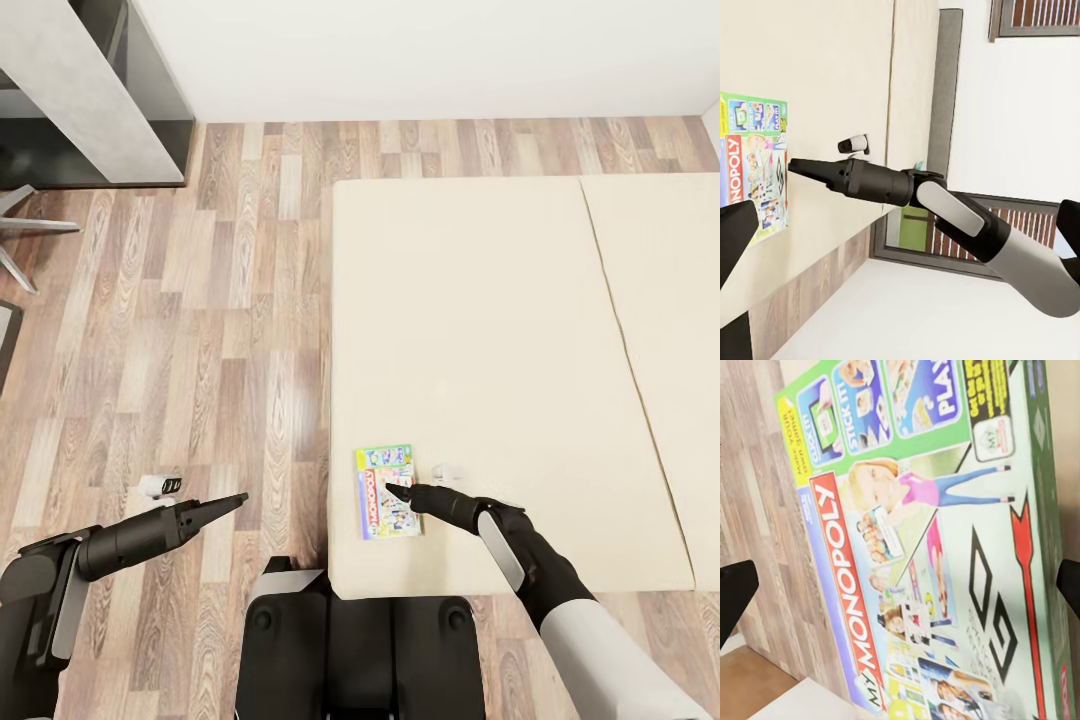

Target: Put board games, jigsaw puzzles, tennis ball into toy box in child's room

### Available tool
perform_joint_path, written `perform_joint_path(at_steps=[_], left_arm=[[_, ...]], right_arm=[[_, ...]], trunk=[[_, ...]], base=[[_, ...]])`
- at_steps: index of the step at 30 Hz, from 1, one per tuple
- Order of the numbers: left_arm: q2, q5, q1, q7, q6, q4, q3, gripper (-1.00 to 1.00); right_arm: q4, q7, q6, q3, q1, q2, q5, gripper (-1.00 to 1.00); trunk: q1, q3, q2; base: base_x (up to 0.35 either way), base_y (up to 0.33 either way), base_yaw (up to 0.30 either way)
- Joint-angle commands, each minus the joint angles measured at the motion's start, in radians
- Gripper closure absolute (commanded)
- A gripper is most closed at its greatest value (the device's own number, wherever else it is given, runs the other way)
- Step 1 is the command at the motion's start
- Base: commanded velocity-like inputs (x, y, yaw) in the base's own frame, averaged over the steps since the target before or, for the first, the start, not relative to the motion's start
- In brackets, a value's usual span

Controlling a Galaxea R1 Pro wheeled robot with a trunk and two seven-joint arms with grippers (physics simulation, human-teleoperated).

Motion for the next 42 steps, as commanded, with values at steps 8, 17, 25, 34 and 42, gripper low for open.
perform_joint_path(at_steps=[8,17,25,34,42], left_arm=[[0.0,0.0,0.0,-0.004,0.011,0.0,0.0,-1.0],[0.0,0.0,0.0,-0.004,0.011,0.0,0.001,-1.0],[0.0,-0.001,0.0,-0.004,0.011,0.0,0.001,-1.0],[0.0,-0.001,0.0,-0.004,0.011,0.0,0.0,-1.0],[0.0,0.0,0.0,-0.004,0.011,0.0,0.0,-1.0]], right_arm=[[-0.002,-0.002,0.006,0.002,0.0,-0.001,-0.008,-1.0],[-0.001,-0.002,0.006,0.002,0.0,-0.001,-0.008,-1.0],[-0.001,-0.002,0.006,0.002,0.0,-0.001,-0.008,-1.0],[-0.001,-0.003,0.006,0.002,0.0,-0.001,-0.008,-1.0],[-0.001,-0.003,0.006,0.002,0.0,-0.001,-0.008,-1.0]], trunk=[[0.001,-0.001,-0.001],[0.001,-0.001,-0.001],[0.001,-0.001,-0.001],[0.001,-0.001,-0.001],[0.001,-0.001,-0.001]], base=[[0.0,0.0,0.0],[0.0,0.0,0.0],[0.0,0.0,0.0],[0.0,0.026,0.0],[0.0,0.109,0.0]])
